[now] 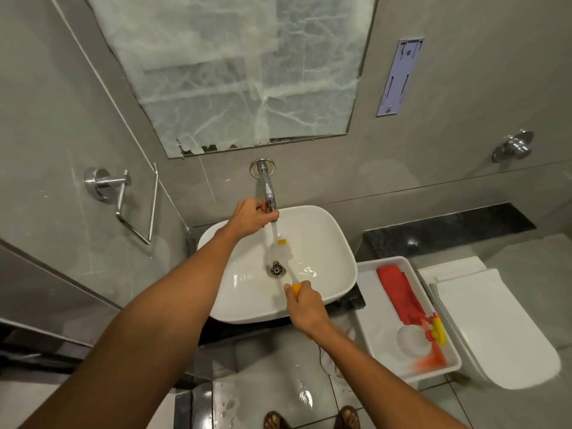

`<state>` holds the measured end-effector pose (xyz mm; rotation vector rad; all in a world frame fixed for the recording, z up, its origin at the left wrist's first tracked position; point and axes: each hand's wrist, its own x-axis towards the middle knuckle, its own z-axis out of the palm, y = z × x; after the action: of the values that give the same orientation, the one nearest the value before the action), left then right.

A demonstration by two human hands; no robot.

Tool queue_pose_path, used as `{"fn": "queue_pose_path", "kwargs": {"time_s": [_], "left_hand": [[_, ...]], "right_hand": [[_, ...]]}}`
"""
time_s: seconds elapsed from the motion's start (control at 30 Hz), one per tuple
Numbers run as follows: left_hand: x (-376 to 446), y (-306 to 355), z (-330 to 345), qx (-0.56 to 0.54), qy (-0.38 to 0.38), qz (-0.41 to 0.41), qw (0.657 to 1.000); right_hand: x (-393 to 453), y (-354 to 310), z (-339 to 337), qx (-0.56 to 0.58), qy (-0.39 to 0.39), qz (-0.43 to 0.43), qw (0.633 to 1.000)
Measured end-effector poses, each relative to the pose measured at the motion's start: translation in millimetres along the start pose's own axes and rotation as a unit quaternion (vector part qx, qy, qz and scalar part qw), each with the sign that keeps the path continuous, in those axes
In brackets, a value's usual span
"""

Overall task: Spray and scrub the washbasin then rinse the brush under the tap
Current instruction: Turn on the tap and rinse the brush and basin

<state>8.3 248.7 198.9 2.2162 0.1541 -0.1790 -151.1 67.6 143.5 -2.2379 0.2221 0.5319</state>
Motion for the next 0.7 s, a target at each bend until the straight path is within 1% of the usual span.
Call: {"fn": "queue_pose_path", "kwargs": {"time_s": [0.27, 0.33, 0.4, 0.43, 0.5, 0.6, 0.7], "left_hand": [[2.6, -4.2, -0.4, 0.003, -0.005, 0.005, 1.000], [2.3, -4.6, -0.1, 0.010, -0.004, 0.010, 1.000], [1.6, -4.4, 1.0, 0.018, 0.000, 0.013, 1.000], [1.3, -5.3, 1.4, 0.022, 0.003, 0.013, 1.000], [0.6, -5.0, 3.1, 0.026, 0.012, 0.013, 1.000], [0.5, -5.8, 4.9, 0.024, 0.017, 0.015, 0.999], [2.1, -7.5, 4.8, 0.024, 0.016, 0.010, 1.000]], "right_hand": [[-3.0, -6.2, 6.6, 0.013, 0.022, 0.012, 1.000], [-5.2, -6.1, 7.3, 0.057, 0.023, 0.017, 0.998], [-6.6, -6.3, 4.7, 0.148, -0.010, 0.053, 0.987], [-6.5, -6.4, 3.4, 0.215, -0.040, 0.079, 0.973], [-5.3, -4.7, -2.5, 0.358, -0.102, 0.127, 0.920], [-2.4, -1.7, -11.8, 0.541, -0.169, 0.191, 0.802], [2.4, 5.7, -18.5, 0.658, -0.206, 0.218, 0.691]]}}
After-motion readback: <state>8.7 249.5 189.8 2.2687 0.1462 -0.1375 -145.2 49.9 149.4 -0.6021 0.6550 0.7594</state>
